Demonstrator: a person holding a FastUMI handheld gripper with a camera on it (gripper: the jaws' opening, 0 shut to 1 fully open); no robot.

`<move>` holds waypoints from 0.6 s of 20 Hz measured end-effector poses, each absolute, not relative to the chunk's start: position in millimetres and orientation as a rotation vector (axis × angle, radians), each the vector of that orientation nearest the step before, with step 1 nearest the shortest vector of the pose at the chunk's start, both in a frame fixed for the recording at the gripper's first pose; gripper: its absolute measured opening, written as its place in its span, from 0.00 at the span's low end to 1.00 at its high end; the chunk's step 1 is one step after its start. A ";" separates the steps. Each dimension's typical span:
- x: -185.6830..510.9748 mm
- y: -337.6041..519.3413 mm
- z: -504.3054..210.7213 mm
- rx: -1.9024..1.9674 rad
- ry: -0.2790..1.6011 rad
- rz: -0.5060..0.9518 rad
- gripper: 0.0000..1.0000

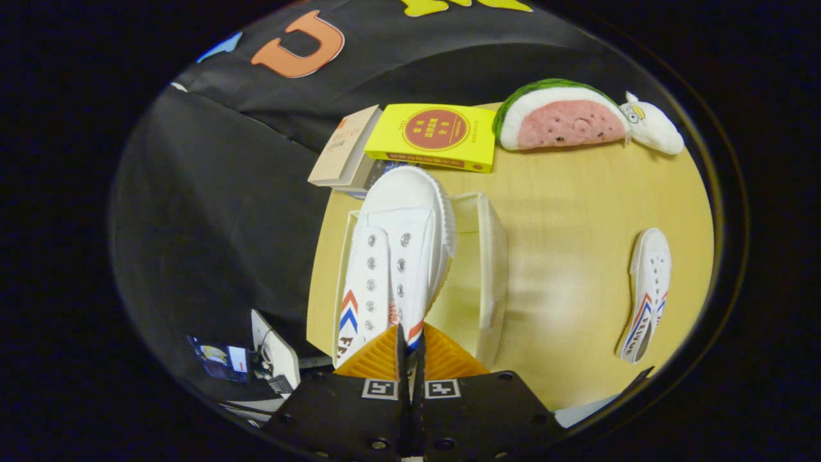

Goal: Open the storage box then place both shoes into the box .Put the left shoe in first, then the right shoe, with the right side of both shoes facing outward in a uniform manner.

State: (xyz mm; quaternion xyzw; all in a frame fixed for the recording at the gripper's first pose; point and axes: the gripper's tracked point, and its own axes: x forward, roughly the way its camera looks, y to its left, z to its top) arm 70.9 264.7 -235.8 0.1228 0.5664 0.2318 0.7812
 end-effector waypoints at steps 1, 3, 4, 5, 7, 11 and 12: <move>70.9 271.6 -240.8 0.251 1.224 0.494 0.00; 68.0 282.9 -247.8 0.232 1.219 0.479 0.00; 68.0 290.1 -253.4 0.216 1.211 0.474 0.00; 66.4 295.7 -260.2 0.192 1.212 0.472 0.00; 63.0 307.3 -272.0 0.176 1.227 0.464 0.00; 69.5 319.3 -291.1 0.155 1.212 0.409 0.00; 70.0 321.2 -296.0 0.156 1.216 0.395 0.00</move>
